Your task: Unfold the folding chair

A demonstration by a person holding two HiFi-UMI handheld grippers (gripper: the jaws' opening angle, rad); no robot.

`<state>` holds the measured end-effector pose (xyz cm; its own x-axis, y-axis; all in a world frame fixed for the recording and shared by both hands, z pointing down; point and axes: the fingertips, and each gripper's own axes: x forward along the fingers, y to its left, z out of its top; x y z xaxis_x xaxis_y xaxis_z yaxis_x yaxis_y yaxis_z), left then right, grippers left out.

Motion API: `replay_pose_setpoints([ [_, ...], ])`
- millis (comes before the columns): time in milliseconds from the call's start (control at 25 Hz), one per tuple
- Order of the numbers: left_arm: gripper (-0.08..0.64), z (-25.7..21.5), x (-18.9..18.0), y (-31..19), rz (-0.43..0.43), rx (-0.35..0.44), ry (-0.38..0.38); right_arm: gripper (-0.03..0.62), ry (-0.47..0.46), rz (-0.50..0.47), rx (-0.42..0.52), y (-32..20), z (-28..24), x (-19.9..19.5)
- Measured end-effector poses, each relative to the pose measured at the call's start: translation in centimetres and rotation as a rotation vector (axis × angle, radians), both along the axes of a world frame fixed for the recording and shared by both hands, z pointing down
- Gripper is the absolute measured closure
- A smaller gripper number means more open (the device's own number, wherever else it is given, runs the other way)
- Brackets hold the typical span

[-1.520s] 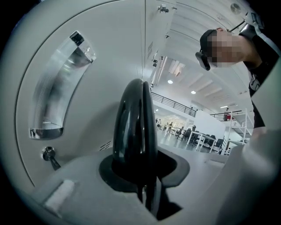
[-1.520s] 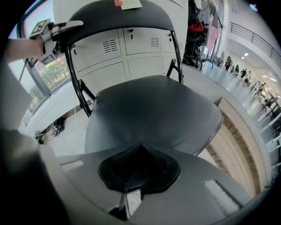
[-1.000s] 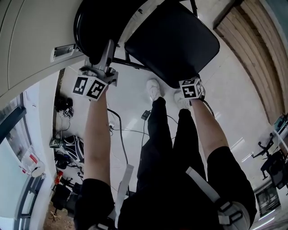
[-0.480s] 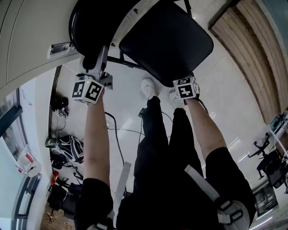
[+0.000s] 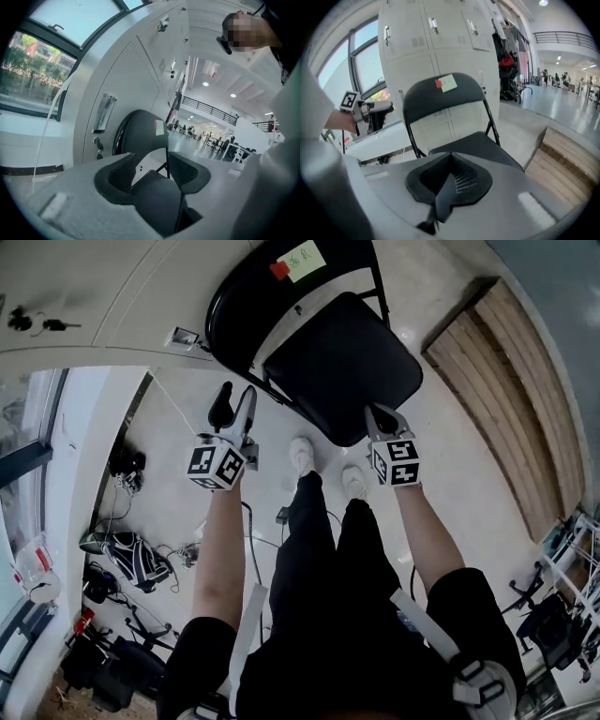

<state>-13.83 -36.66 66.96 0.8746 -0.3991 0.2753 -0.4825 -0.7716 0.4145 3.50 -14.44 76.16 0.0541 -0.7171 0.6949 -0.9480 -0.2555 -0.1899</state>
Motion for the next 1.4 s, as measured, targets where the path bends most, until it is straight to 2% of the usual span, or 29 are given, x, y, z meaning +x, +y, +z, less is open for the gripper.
replay_pose_setpoints([
  [240,0.350,-8.8,0.0,3.8,-0.005,0.091,0.051,0.588,0.093,0.004,0.159,1.4,-12.0,3.4],
  [520,0.353,-18.5,0.8,9.5,-0.009,0.196,0.106,0.588,0.116,0.005,0.360,3.3,-23.8,5.5],
  [760,0.510,-25.7,0.2,14.2,-0.059,0.288,0.166,0.588,0.131,-0.039,0.531,6.3,-32.4,6.1],
  [840,0.561,-27.8,0.1,15.4,-0.085,0.321,0.184,0.588,0.138,-0.062,0.572,7.1,-34.2,6.5],
  [1040,0.561,-29.6,-2.1,17.9,-0.164,0.340,0.184,0.588,0.107,-0.062,0.612,9.8,-35.4,6.8],
  [1200,0.560,-29.8,-3.7,19.8,-0.164,0.325,0.179,0.588,0.059,-0.001,0.621,11.7,-36.1,7.3],
  [1400,0.560,-30.1,-5.0,19.4,-0.180,0.336,0.182,0.588,0.120,0.029,0.664,12.4,-37.8,6.9],
])
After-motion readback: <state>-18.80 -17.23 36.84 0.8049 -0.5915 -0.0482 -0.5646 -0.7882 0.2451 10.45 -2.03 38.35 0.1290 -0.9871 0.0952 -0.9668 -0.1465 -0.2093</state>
